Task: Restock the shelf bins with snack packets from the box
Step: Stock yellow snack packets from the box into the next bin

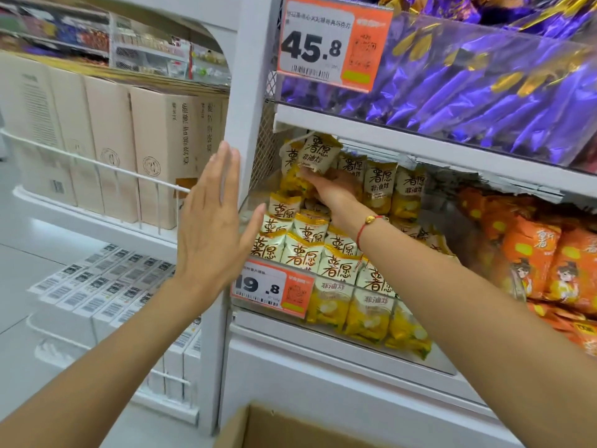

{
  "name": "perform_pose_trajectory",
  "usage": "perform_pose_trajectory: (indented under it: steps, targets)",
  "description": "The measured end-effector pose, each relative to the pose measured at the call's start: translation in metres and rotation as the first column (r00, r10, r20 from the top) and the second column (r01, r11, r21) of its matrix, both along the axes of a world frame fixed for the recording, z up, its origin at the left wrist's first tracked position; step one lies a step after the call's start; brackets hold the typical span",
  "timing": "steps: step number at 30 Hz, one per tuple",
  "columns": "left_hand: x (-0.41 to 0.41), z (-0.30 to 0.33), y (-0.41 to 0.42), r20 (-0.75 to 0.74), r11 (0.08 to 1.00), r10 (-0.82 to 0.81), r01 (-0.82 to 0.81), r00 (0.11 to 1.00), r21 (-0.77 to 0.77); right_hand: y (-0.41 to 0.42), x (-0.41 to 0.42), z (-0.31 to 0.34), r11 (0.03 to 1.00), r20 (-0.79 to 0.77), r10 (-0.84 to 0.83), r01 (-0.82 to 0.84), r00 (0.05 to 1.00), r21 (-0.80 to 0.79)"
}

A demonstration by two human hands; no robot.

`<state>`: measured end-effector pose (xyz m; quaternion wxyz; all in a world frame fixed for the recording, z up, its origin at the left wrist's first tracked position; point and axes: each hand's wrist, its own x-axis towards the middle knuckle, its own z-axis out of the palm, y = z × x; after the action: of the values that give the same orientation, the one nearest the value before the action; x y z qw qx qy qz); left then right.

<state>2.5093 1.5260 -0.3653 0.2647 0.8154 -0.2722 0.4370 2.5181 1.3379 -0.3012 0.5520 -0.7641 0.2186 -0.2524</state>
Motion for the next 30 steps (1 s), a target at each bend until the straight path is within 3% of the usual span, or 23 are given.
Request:
perform_pose_trajectory:
  steps: [8,13,18,30]
  targets:
    - [0.0,-0.003,-0.004,0.008,0.999,-0.027,0.028,1.0,-0.046,0.005,0.01,-0.022,0.961,-0.058,-0.004,-0.012,0.998,-0.276]
    - [0.0,-0.004,-0.005,0.012,0.998,-0.029,0.03,1.0,-0.058,0.001,0.011,-0.029,0.955,0.012,-0.02,0.023,1.0,-0.296]
    - [0.0,-0.003,-0.005,0.004,0.998,-0.03,0.03,1.0,-0.05,0.009,0.014,-0.031,0.91,-0.022,-0.062,0.048,0.998,-0.413]
    - [-0.004,0.006,0.004,0.036,1.0,-0.002,0.003,0.999,-0.027,0.009,-0.041,-0.004,0.854,-0.098,0.119,-0.152,0.988,-0.498]
